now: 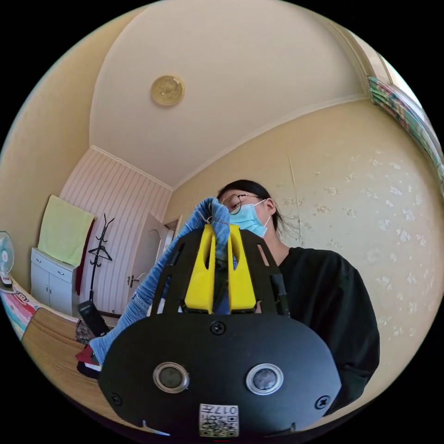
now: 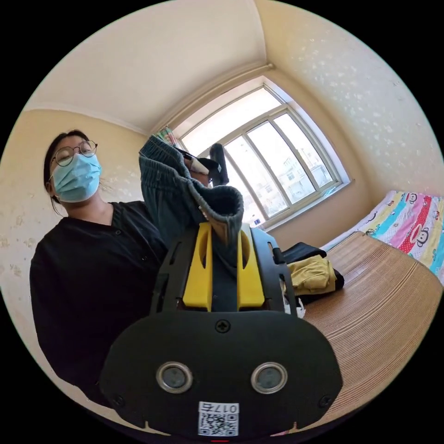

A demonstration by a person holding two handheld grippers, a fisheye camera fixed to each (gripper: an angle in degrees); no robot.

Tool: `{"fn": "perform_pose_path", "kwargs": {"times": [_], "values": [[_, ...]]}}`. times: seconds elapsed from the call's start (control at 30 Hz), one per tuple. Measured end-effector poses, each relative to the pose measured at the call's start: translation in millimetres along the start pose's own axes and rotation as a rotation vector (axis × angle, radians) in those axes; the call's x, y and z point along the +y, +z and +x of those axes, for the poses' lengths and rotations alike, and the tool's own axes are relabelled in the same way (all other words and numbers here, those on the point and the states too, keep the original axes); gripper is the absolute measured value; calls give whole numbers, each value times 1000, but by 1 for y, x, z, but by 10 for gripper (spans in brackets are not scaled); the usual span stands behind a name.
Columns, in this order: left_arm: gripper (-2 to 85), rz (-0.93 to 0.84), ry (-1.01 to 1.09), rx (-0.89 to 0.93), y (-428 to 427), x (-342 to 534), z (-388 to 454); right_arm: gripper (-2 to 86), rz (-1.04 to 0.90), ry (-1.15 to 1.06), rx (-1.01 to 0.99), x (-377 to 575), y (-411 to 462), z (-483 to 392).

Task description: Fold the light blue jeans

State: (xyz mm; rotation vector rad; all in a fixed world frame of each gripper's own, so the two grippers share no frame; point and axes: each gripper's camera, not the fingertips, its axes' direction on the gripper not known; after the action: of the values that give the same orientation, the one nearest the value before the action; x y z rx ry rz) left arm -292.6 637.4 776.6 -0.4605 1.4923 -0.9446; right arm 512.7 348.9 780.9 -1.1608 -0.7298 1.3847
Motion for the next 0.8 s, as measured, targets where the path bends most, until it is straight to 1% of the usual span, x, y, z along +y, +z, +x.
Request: {"fn": "perform_pose_path", "kwargs": {"times": [0.03,0.07,0.1,0.13,0.17,0.2,0.23,0.27,0.33,0.4,0.47,0.5,0.57,0.6,0.7,0.77,0.8], "values": [[41,-10,11,-69,-7,-6,13,64,8,-10,35,-3,-8,-12],[41,-28,15,-171,-15,-13,29,54,29,-27,126,-10,-25,-37],[42,-39,15,-230,-19,-17,37,46,38,-44,250,-21,-43,-68],[42,-56,11,-364,-28,-25,55,42,36,-68,389,-34,-59,-103],[42,-67,-3,-513,-35,-34,71,40,29,-82,462,-41,-65,-121],[42,-72,-11,-592,-38,-38,78,38,14,-127,610,-57,-72,-161],[41,-79,-33,-749,-43,-46,91,37,11,-159,680,-64,-74,-182],[41,-84,-52,-871,-43,-53,100,35,12,-241,797,-78,-71,-225],[41,-81,-36,-926,-38,-63,110,33,15,-400,965,-102,-52,-300],[41,-29,20,-912,-30,-71,122,32,44,-506,1066,-113,-34,-349],[41,70,135,-872,-19,-81,145,31,93,-580,1124,-121,-22,-391],[41,91,172,-859,-15,-84,153,30,116,-625,1130,-125,-16,-416],[41,150,313,-830,4,-91,184,30,145,-697,1093,-125,-15,-449],[42,161,341,-836,9,-92,192,29,161,-725,1044,-123,-17,-467],[43,183,484,-902,43,-86,234,27,146,-758,906,-108,-22,-502],[44,164,650,-1033,79,-66,268,26,147,-765,857,-91,-22,-515],[44,161,700,-1080,89,-59,276,26,161,-769,848,-77,-20,-522]]}}
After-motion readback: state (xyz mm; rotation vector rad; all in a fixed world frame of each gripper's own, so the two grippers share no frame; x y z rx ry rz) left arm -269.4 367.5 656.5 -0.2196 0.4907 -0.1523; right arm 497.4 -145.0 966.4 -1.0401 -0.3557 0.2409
